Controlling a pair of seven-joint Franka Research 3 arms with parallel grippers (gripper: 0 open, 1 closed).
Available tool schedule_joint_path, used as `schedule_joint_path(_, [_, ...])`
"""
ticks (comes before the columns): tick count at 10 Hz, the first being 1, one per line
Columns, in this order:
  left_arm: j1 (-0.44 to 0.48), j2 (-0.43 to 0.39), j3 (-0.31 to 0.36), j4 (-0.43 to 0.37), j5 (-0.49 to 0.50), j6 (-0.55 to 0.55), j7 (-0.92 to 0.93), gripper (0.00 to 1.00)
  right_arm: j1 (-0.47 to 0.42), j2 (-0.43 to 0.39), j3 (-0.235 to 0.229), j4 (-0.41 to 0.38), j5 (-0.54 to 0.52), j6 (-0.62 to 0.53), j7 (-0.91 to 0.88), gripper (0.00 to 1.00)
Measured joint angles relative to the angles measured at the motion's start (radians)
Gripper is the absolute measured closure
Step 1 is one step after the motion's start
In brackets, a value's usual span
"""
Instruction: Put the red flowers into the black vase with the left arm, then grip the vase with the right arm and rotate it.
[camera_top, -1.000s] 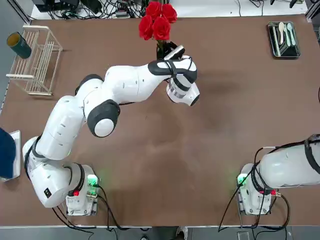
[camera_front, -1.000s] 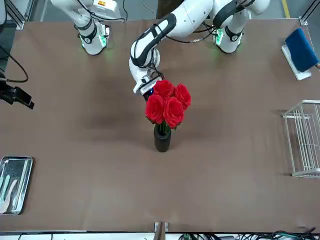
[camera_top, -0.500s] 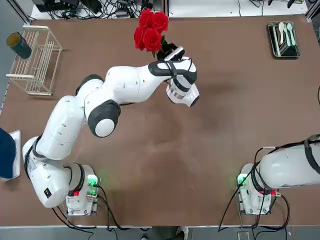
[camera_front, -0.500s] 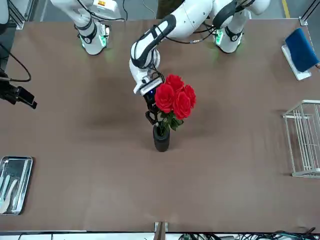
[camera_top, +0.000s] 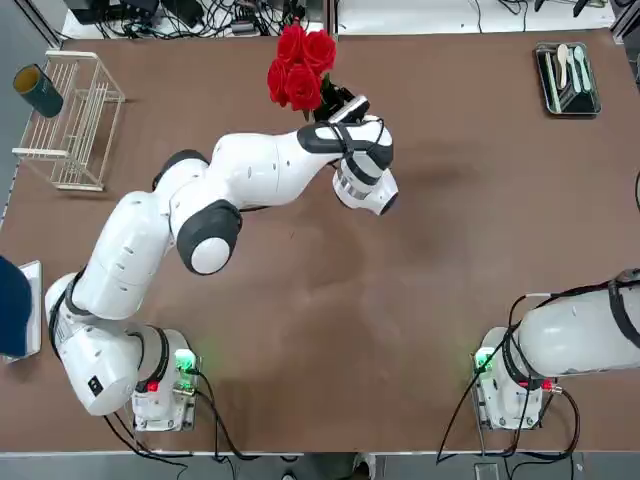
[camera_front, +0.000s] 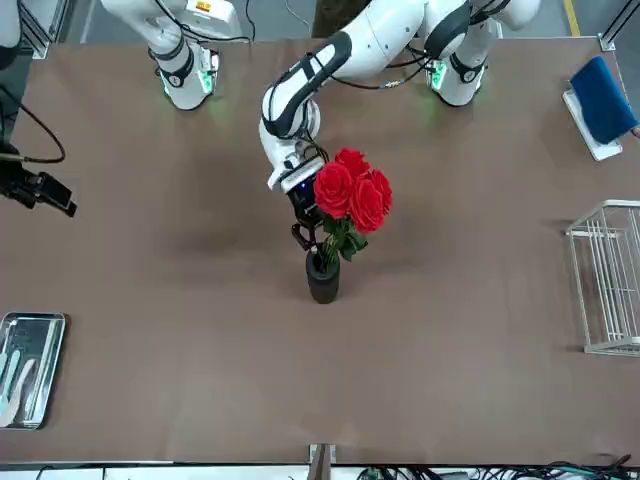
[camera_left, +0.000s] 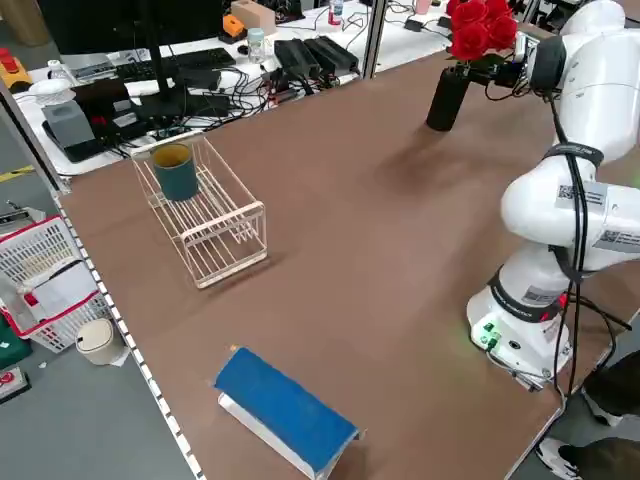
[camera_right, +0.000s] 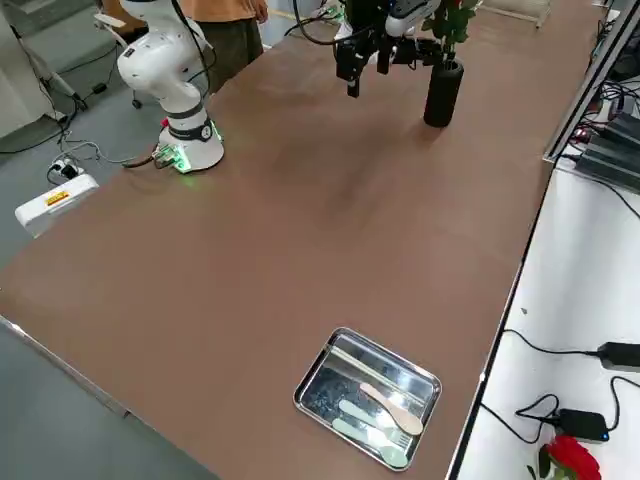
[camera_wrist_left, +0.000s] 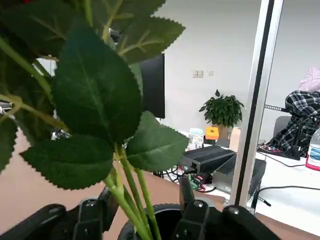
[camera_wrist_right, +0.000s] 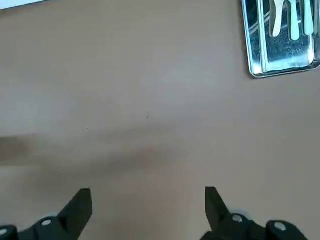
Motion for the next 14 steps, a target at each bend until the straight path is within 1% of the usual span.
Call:
schedule_joint_path(7, [0.0, 0.025, 0.0, 0.0, 0.0, 0.001, 0.0, 0.44, 0.018, 0.0, 0.001, 0.0, 0.0, -0.008, 0.0, 0.0])
schedule_joint_path(14, [-0.013, 0.025, -0.007, 0.015, 0.002, 0.001, -0.022, 0.44, 0.019, 0.0, 0.001, 0.0, 0.0, -0.009, 0.0, 0.0])
